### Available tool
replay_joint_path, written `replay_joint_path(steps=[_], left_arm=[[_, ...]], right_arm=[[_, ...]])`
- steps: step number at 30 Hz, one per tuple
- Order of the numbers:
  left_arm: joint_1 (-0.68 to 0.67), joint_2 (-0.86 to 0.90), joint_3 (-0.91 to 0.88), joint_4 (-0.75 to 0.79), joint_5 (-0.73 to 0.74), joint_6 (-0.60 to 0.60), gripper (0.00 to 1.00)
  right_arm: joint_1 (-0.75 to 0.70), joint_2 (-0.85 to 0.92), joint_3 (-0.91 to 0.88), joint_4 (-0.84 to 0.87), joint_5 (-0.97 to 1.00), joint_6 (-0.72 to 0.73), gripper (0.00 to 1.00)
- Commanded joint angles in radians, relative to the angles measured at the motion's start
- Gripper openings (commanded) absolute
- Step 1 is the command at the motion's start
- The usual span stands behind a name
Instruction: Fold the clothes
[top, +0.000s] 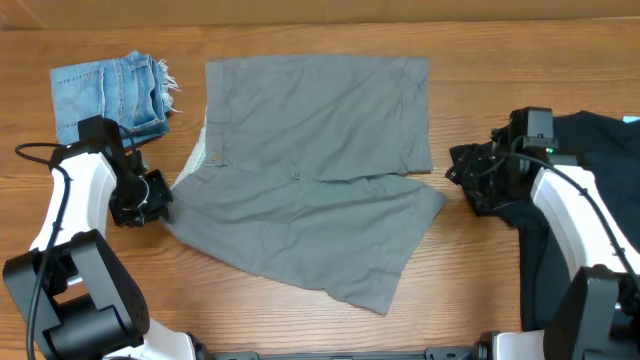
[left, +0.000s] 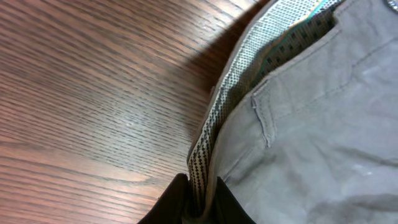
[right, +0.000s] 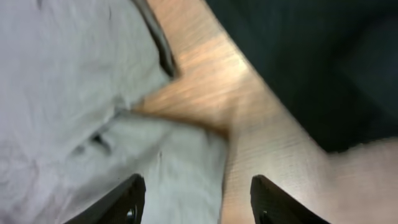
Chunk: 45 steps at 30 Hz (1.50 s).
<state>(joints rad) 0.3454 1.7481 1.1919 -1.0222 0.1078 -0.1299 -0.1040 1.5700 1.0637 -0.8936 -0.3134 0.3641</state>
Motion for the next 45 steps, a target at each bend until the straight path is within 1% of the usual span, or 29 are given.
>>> replay_joint_path(steps=[1,3,5,8,12,15,19,23,26,29,31,32,34,36,39,41,43,45], left_arm=[[-0.006,-0.023,0.021,-0.002,0.065,0.022,0.15],[-0.006,-0.023,0.021,0.000,0.073,0.022,0.15],[-0.006,-0.023,0.021,0.005,0.073,0.022,0.17],[-0.006,-0.023,0.021,0.011,0.073,0.022,0.18],[-0.006,-0.023,0.021,0.013,0.073,0.022,0.19],[-0.006,-0.023,0.021,0.013,0.072,0.022,0.19],[-0.006,-0.023,0.021,0.013,0.072,0.022,0.20],[-0.006,-0.023,0.021,0.017,0.072,0.022,0.21],[-0.006,-0.023,0.021,0.023,0.073,0.022,0.22],[-0.006,-0.023,0.021,0.024,0.073,0.022,0.23],[-0.006,-0.023,0.021,0.025,0.073,0.022,0.23],[-0.006,-0.023,0.021,0.025,0.073,0.022,0.23],[-0.006,-0.023,0.021,0.024,0.073,0.022,0.23],[-0.006,-0.023,0.021,0.024,0.072,0.022,0.23],[-0.006,-0.023,0.021,0.024,0.071,0.022,0.23],[-0.006,-0.023,0.021,0.024,0.069,0.023,0.22],[-0.006,-0.023,0.021,0.024,0.069,0.023,0.19],[-0.006,-0.023,0.021,0.024,0.069,0.031,0.15]], right_arm=[[0.006,-0.050,0.034,-0.122,-0.062,-0.020,0.58],[0.015,-0.050,0.030,-0.234,-0.065,-0.022,0.58],[0.036,-0.050,0.005,-0.295,-0.066,-0.021,0.58],[0.113,-0.050,-0.070,-0.319,-0.070,-0.014,0.57],[0.255,-0.050,-0.199,-0.252,-0.094,0.064,0.57],[0.380,-0.050,-0.291,-0.178,-0.116,0.151,0.55],[0.508,-0.050,-0.356,-0.107,-0.116,0.251,0.52],[0.575,-0.050,-0.385,-0.056,-0.121,0.319,0.52],[0.628,-0.050,-0.415,0.020,-0.170,0.318,0.52],[0.685,-0.050,-0.431,0.073,-0.179,0.327,0.53],[0.708,-0.050,-0.435,0.080,-0.164,0.372,0.52],[0.711,-0.050,-0.435,0.074,-0.152,0.391,0.50],[0.711,-0.050,-0.435,0.056,-0.132,0.423,0.40],[0.711,-0.050,-0.435,0.046,-0.121,0.429,0.35],[0.708,-0.050,-0.435,0.016,-0.071,0.441,0.24],[0.697,-0.050,-0.434,-0.018,-0.033,0.468,0.15],[0.685,-0.053,-0.429,-0.047,-0.014,0.470,0.10],[0.674,-0.069,-0.417,-0.076,0.008,0.461,0.08]])
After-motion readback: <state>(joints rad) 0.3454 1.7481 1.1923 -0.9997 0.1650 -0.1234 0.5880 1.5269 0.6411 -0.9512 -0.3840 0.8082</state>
